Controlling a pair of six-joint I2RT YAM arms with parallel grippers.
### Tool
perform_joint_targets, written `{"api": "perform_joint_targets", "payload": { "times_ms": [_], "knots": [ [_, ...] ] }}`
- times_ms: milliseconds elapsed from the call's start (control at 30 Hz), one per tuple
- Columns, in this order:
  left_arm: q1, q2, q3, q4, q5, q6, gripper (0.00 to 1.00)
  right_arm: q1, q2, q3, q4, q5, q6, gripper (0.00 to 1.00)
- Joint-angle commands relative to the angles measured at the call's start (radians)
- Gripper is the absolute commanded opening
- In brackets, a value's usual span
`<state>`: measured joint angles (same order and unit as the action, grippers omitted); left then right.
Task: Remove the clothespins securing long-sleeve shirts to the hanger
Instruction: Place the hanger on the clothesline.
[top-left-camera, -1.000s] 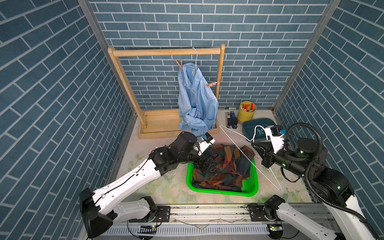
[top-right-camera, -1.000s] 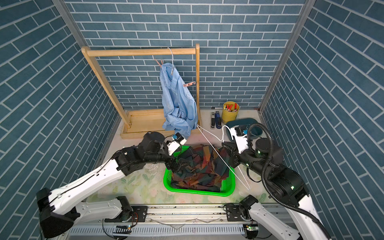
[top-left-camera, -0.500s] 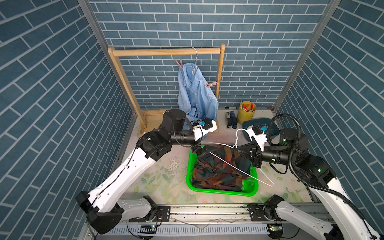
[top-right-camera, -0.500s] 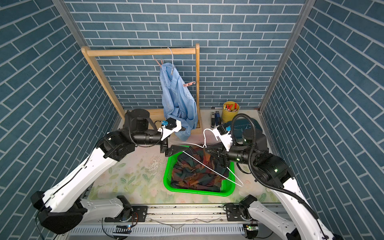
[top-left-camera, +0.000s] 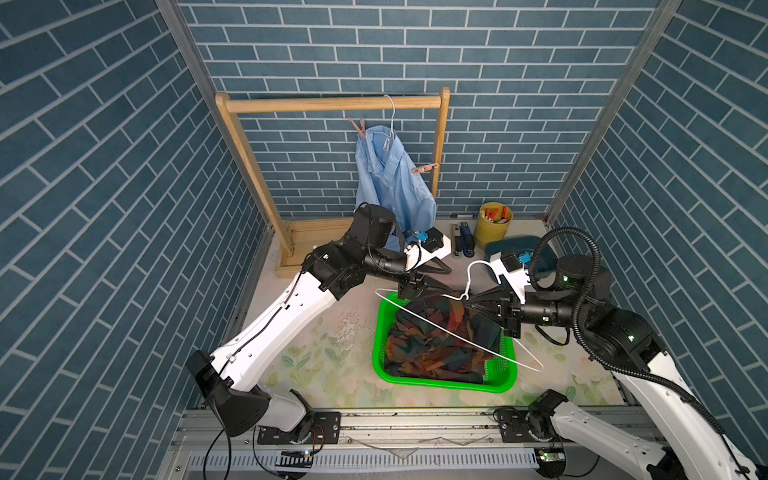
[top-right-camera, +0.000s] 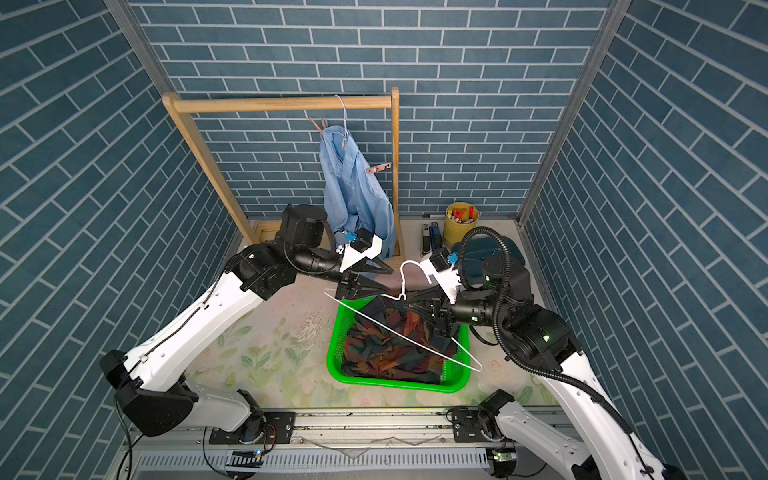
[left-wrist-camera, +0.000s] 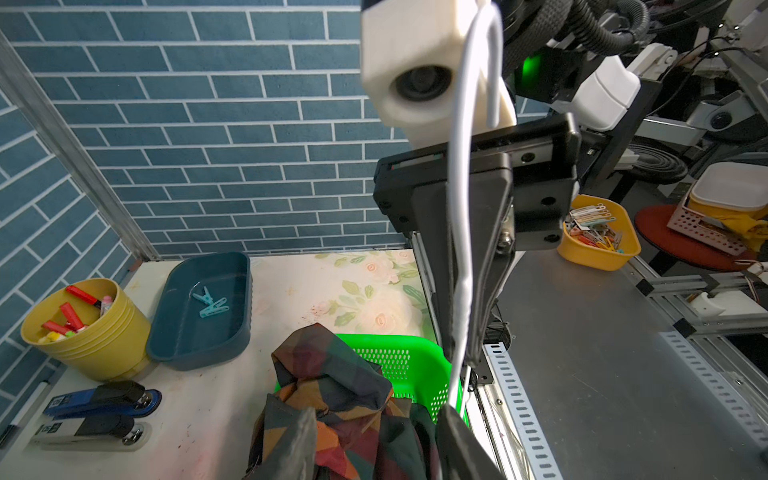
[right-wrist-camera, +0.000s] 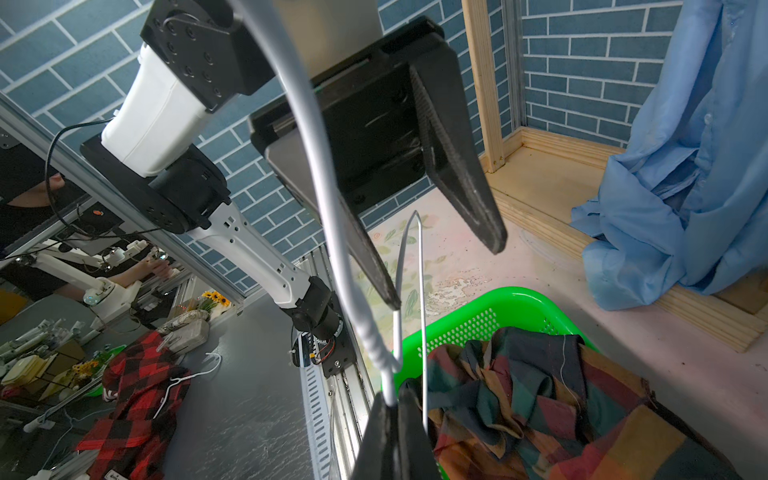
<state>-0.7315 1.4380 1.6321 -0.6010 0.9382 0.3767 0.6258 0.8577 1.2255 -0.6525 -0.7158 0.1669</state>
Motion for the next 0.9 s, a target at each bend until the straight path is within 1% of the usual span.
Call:
{"api": "perform_joint_targets", "payload": {
  "times_ms": [0,133,233,300,467,700,767,867],
  "knots": [
    [0.001,0.014,0.027,-0.032,0.058,-0.001,0.49,0.002,0.006,-0.004,0.034,-0.026,-0.033,0.0],
    [-0.007,0.017,0.025,-0.019,0.075,-0.01,0.47,0.001,0.012,-0.008,0.041,-0.019,-0.032,0.0],
    [-0.014,0.022,0.026,0.002,0.102,-0.032,0.43,0.002,0.02,-0.007,0.043,-0.018,-0.035,0.0],
    [-0.025,0.025,0.031,0.008,0.099,-0.036,0.42,0.002,0.024,-0.009,0.047,-0.014,-0.035,0.0],
    [-0.052,0.037,0.046,0.006,0.085,-0.042,0.41,0.002,0.031,-0.012,0.056,-0.014,-0.033,0.0],
    [-0.066,0.062,0.065,0.019,0.069,-0.055,0.38,0.002,0.034,-0.02,0.081,-0.019,-0.024,0.0],
    [-0.068,0.068,0.07,0.015,0.067,-0.055,0.35,0.002,0.033,-0.021,0.084,-0.02,-0.024,0.0],
    [-0.068,0.07,0.068,0.009,0.061,-0.053,0.33,0.002,0.033,-0.021,0.083,-0.019,-0.026,0.0]
  ]
}}
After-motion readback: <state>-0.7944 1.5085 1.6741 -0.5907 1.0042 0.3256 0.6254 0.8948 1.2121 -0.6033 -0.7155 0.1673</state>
